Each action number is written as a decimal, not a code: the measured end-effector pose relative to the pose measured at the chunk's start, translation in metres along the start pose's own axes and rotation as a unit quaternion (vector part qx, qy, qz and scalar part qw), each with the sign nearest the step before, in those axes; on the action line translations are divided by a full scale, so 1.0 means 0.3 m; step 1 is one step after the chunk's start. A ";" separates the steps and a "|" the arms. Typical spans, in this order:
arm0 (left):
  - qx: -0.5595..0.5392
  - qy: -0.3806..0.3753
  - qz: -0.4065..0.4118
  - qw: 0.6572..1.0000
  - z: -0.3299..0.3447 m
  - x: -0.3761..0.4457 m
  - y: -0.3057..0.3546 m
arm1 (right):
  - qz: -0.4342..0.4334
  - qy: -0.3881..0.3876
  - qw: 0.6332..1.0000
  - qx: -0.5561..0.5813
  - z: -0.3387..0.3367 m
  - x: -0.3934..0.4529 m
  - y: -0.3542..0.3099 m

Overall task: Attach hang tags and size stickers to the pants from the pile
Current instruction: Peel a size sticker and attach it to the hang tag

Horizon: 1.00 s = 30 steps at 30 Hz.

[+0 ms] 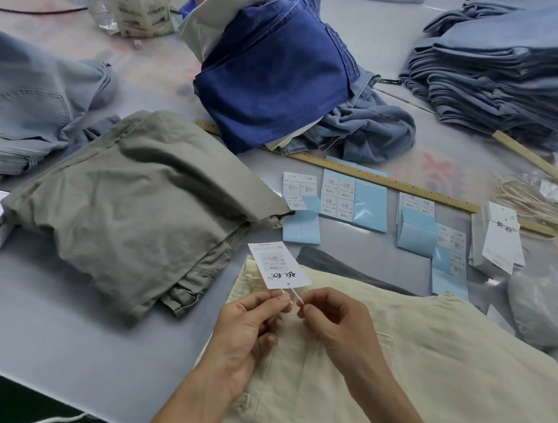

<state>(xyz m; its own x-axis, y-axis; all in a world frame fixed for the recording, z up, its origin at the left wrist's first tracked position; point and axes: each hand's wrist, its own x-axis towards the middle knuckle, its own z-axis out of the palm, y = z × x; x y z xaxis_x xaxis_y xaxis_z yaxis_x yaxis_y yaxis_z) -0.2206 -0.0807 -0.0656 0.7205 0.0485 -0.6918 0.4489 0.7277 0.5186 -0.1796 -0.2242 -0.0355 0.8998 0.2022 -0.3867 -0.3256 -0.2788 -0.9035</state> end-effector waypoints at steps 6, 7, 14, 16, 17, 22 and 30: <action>-0.003 0.007 0.021 1.000 0.004 0.005 -0.011 | -0.010 0.011 1.000 -0.009 -0.012 -0.003 0.026; 0.002 0.004 0.025 1.000 0.005 0.005 -0.012 | -0.012 0.010 1.000 0.007 -0.012 -0.006 0.029; 0.008 0.000 0.026 1.000 0.004 0.010 -0.023 | -0.023 -0.007 0.996 0.081 0.002 -0.023 0.036; 0.017 0.004 0.035 0.999 0.005 0.012 -0.026 | -0.026 -0.005 0.996 0.090 0.003 -0.024 0.037; 0.022 0.008 0.041 0.999 0.005 0.012 -0.028 | -0.029 -0.002 0.995 0.093 0.003 -0.024 0.038; 0.036 0.007 0.054 0.998 -0.001 0.017 -0.035 | -0.035 0.002 0.994 0.099 0.003 -0.022 0.046; 0.076 0.004 0.069 0.995 -0.001 0.017 -0.043 | -0.050 -0.007 0.995 0.083 0.005 -0.021 0.052</action>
<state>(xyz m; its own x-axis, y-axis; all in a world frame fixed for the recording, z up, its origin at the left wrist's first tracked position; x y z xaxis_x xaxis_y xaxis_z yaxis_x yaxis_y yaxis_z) -0.2230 -0.0895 -0.0761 0.7773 0.1466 -0.6118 0.4211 0.6013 0.6790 -0.1908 -0.2285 -0.0474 0.9264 0.2339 -0.2951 -0.2796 -0.0976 -0.9551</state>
